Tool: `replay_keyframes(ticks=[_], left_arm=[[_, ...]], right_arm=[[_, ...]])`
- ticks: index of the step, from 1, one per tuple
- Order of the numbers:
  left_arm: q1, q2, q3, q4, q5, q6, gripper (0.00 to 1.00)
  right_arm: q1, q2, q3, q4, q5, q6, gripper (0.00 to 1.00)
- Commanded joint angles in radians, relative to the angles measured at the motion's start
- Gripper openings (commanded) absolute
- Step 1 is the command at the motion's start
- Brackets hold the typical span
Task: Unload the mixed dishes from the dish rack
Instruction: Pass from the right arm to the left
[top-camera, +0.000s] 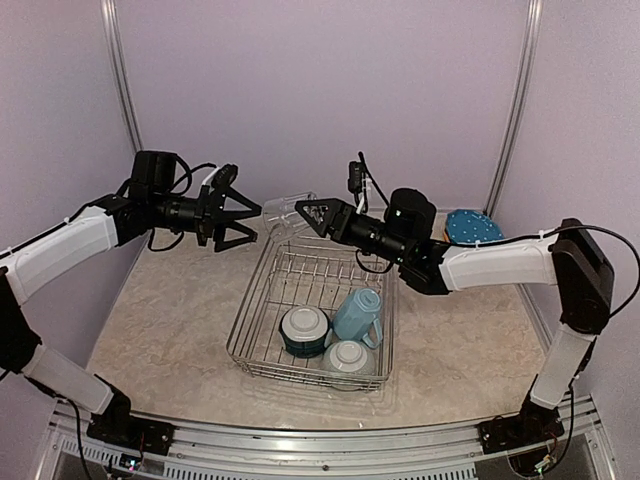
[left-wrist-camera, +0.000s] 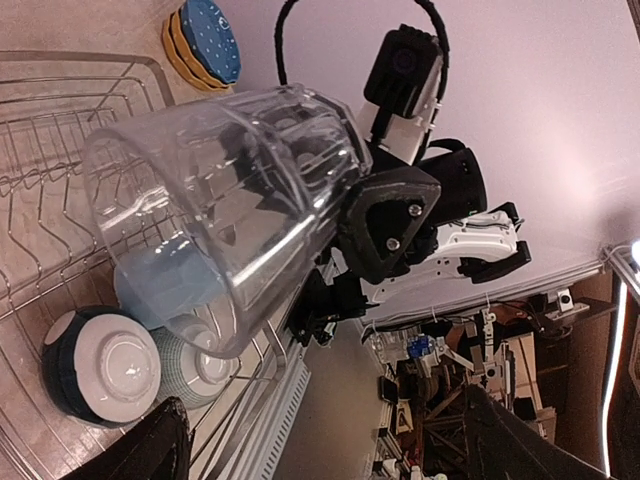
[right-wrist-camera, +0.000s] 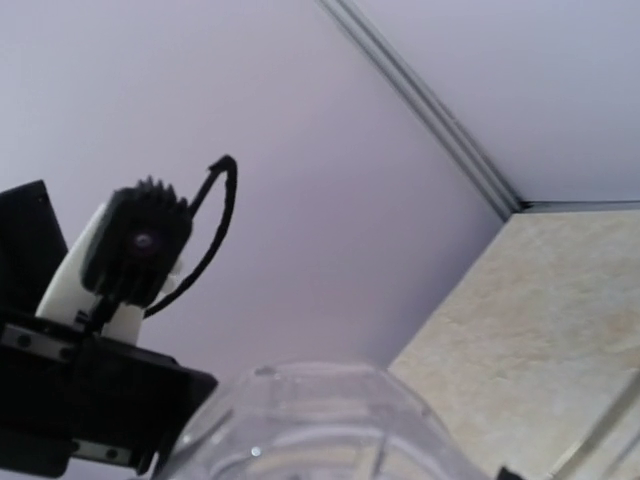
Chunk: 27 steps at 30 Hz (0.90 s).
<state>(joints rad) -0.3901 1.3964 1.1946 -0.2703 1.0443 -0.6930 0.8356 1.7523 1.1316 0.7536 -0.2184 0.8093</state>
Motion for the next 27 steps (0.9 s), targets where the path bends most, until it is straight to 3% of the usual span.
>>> replay_keyframes(ticks=[1,14,20,27], left_arm=[[-0.014,0.006,-0.019,0.096,0.076,-0.056,0.88],[0.009,0.007,-0.018,0.085,0.059,-0.06,0.73],[0.025,-0.045,-0.01,0.013,-0.045,0.009,0.77],[0.027,-0.037,-0.013,0.038,-0.007,-0.005,0.66]], right_arm=[[0.0,0.062,0.057,0.135,-0.065,0.056,0.0],[0.015,0.121,0.065,0.27,-0.13,0.129,0.0],[0.016,0.13,0.082,0.287,-0.157,0.153,0.0],[0.031,0.22,0.152,0.329,-0.201,0.222,0.0]])
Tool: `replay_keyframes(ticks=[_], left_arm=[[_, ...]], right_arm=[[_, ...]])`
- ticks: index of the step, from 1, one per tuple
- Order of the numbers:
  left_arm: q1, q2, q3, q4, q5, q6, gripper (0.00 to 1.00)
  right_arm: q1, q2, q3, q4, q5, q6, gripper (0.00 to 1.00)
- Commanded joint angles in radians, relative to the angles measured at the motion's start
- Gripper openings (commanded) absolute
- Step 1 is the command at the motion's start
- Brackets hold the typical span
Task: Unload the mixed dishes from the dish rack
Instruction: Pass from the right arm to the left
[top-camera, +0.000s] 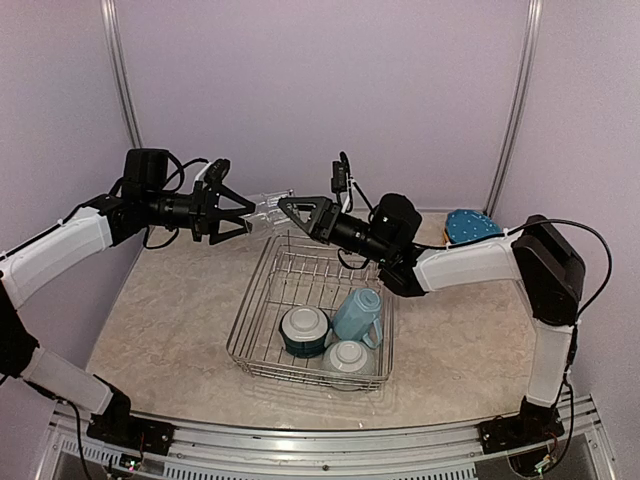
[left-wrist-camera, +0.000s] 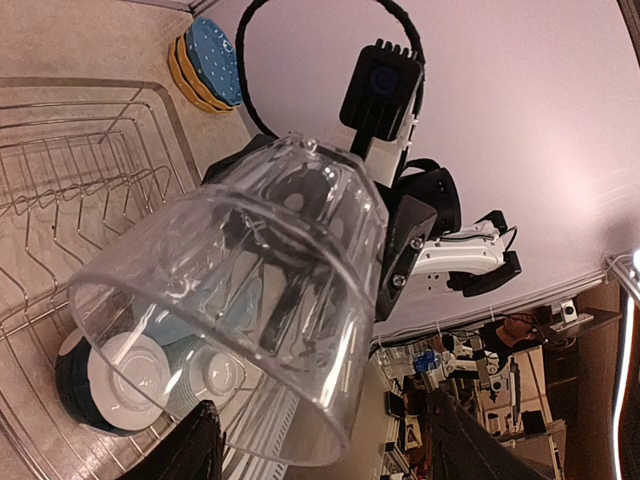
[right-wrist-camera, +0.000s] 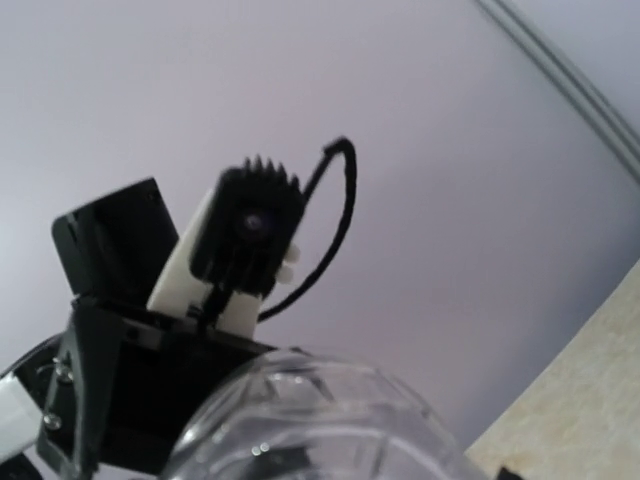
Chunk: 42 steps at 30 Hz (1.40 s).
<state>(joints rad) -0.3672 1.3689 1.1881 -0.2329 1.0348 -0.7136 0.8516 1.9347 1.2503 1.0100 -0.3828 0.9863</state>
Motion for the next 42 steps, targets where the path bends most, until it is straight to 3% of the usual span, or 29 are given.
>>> replay_keyframes(ticks=[1,17,21,26,30,39,42], left_arm=[[0.003,-0.01,-0.008,0.008,0.009,0.011,0.65],[0.015,0.002,-0.001,0.026,0.049,-0.005,0.24],[0.032,0.0,0.003,0.017,0.041,-0.001,0.12],[0.039,-0.016,0.032,-0.072,-0.027,0.066,0.03],[0.043,-0.041,0.05,-0.134,-0.104,0.127,0.0],[0.085,-0.069,0.048,-0.136,-0.123,0.138,0.0],[0.096,-0.087,0.05,-0.154,-0.171,0.156,0.0]], right_arm=[[0.016,0.043,0.036,0.076,-0.036,0.046,0.0],[0.053,0.075,0.015,0.162,0.028,0.072,0.0],[0.053,0.075,0.014,0.134,0.028,0.067,0.17],[0.052,0.045,-0.025,0.069,0.061,0.041,0.45],[0.05,0.01,-0.06,0.025,0.084,0.008,0.6],[0.027,-0.018,-0.099,0.004,0.07,-0.011,0.91],[0.014,-0.046,-0.129,-0.023,0.074,-0.029,0.95]])
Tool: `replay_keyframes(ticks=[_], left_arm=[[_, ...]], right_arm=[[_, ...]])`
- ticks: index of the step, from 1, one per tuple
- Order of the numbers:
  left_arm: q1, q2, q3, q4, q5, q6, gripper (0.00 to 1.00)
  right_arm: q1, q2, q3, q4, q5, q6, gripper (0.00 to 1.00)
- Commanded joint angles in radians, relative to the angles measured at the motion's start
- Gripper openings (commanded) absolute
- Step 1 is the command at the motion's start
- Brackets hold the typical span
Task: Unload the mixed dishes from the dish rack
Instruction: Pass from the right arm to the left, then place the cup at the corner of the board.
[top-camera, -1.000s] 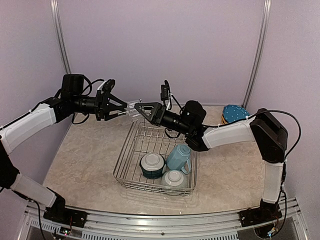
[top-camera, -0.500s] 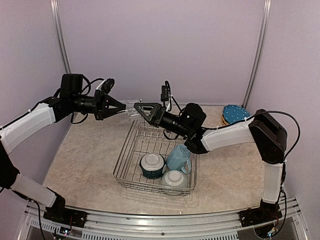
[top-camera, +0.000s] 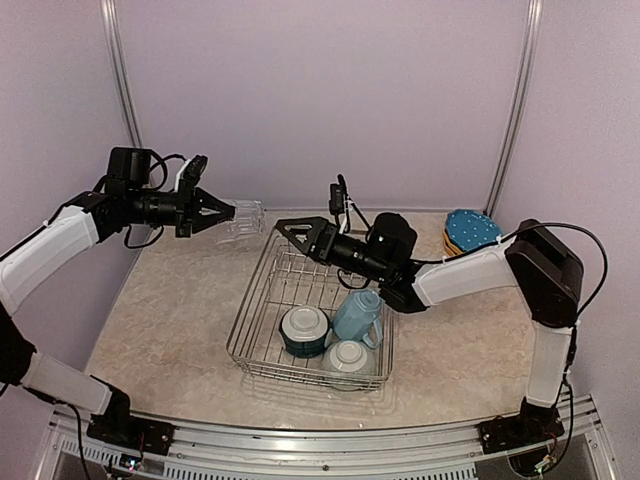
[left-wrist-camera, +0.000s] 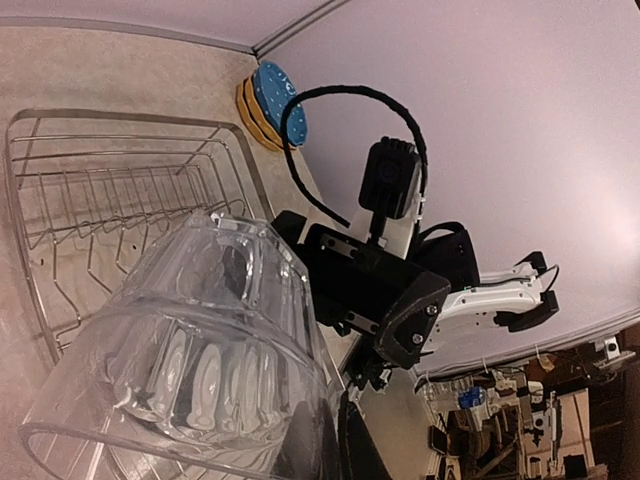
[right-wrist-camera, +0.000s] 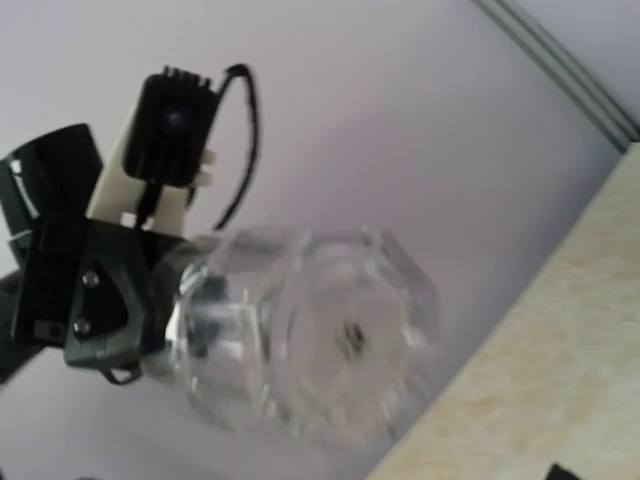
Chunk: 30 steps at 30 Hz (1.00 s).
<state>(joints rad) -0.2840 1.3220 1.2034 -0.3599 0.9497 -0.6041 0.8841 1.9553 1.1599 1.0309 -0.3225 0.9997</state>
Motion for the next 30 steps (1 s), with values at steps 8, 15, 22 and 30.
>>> replay_keyframes(ticks=[8,15,22,30], left_arm=[[0.035,-0.025,0.136,-0.305,-0.603,0.117,0.0],[0.106,0.109,0.248,-0.5,-0.839,0.028,0.0],[0.162,0.22,0.301,-0.625,-1.074,-0.063,0.0],[0.373,0.369,0.328,-0.645,-0.908,-0.06,0.0]], right_arm=[[-0.028,-0.168,-0.048,-0.316,0.079,-0.202,0.96],[-0.023,-0.211,0.029,-0.589,0.161,-0.343,0.96],[0.017,-0.216,0.122,-0.823,0.271,-0.474,0.96],[0.051,-0.218,0.169,-0.932,0.37,-0.54,0.96]])
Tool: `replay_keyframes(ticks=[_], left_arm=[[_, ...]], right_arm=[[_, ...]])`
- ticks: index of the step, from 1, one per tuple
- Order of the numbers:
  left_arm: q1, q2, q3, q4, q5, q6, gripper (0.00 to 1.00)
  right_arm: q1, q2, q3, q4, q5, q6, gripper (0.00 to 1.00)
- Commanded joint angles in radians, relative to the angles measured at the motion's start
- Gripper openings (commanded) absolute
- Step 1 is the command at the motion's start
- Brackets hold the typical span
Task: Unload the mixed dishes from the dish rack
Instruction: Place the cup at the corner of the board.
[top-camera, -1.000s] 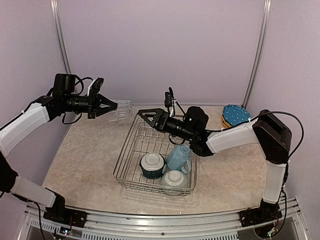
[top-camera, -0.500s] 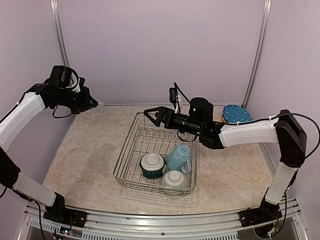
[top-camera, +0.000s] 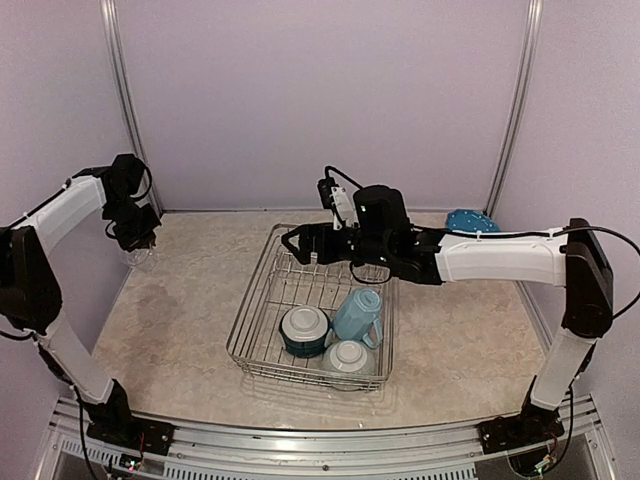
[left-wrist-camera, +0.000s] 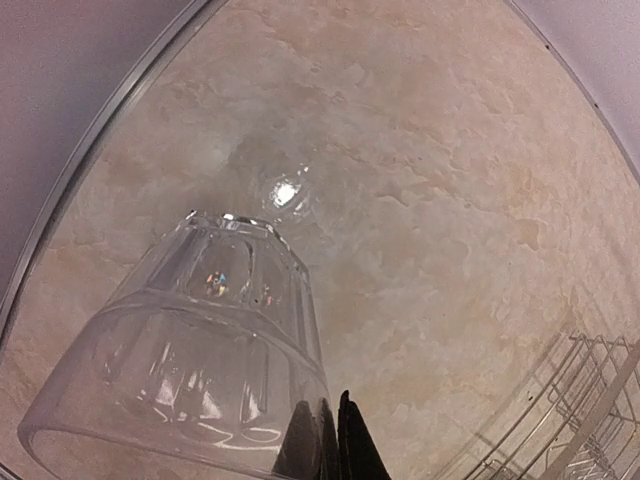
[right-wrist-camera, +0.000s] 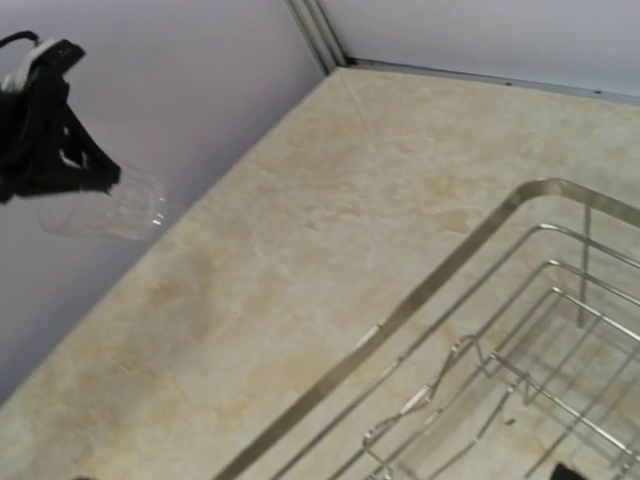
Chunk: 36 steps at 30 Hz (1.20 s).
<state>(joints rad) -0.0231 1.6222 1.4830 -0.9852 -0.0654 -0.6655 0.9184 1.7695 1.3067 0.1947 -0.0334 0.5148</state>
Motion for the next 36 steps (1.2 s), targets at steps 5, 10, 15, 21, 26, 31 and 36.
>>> replay_keyframes(ticks=[5,10,15,21,26,31,36], left_arm=[[0.194,0.171,0.072,-0.027,0.216,0.039,0.0],[0.197,0.225,0.083,-0.037,0.2,0.049,0.0],[0.197,0.244,0.096,-0.035,0.222,0.079,0.0],[0.196,0.254,0.09,-0.024,0.281,0.11,0.1],[0.197,0.251,0.084,-0.013,0.286,0.122,0.27],[0.197,0.223,0.071,0.005,0.28,0.141,0.42],[0.188,0.074,-0.017,0.122,0.307,0.176,0.57]], right_arm=[[0.024,-0.041,0.02,-0.107,0.101,-0.07,0.97],[0.03,-0.044,0.016,-0.107,0.102,-0.075,0.97],[0.035,-0.054,0.004,-0.103,0.111,-0.075,0.97],[0.04,-0.076,-0.014,-0.095,0.125,-0.084,0.97],[0.041,-0.088,-0.02,-0.102,0.128,-0.084,0.97],[0.049,-0.097,-0.023,-0.12,0.139,-0.092,0.97],[0.062,-0.095,-0.018,-0.167,0.165,-0.114,0.98]])
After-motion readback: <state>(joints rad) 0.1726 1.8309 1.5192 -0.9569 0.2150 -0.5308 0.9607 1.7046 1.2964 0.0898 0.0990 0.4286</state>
